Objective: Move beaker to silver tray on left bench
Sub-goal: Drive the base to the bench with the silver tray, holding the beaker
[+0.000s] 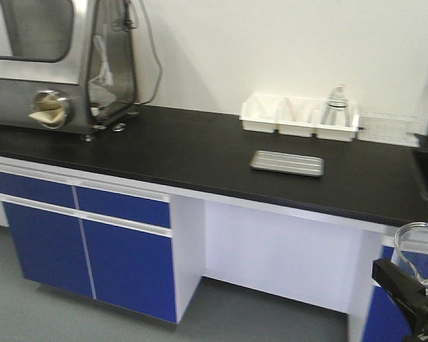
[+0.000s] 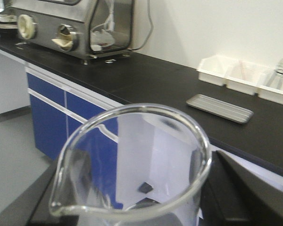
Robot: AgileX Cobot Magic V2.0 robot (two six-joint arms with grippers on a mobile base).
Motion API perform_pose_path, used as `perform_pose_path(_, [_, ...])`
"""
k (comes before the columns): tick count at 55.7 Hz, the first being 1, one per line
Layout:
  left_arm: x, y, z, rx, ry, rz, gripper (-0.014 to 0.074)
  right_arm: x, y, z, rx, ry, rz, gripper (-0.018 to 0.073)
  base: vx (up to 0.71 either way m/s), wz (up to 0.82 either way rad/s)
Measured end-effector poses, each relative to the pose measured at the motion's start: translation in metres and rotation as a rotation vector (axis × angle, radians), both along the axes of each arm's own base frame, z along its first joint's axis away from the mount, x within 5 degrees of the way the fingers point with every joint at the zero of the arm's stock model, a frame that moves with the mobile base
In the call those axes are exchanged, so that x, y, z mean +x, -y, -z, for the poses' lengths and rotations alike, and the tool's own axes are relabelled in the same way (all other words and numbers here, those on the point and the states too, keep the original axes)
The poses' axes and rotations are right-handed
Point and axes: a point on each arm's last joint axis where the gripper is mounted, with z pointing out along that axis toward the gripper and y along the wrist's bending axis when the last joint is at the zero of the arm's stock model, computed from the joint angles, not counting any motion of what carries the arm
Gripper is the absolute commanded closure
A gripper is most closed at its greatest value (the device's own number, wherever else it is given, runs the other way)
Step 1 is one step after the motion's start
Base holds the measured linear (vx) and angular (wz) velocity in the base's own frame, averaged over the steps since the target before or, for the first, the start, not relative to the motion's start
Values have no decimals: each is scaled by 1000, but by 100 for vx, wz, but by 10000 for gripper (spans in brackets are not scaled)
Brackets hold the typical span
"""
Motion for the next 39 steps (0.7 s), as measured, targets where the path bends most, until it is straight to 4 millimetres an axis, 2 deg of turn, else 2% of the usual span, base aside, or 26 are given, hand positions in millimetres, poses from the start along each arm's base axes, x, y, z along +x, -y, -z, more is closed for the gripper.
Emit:
perform_pose_path(22, [0,0,0,0,0,0,595,0,0,0,0,0,0,566,36,34])
perform_pose_path(39, [0,0,0,0,0,0,595,0,0,0,0,0,0,566,50,1])
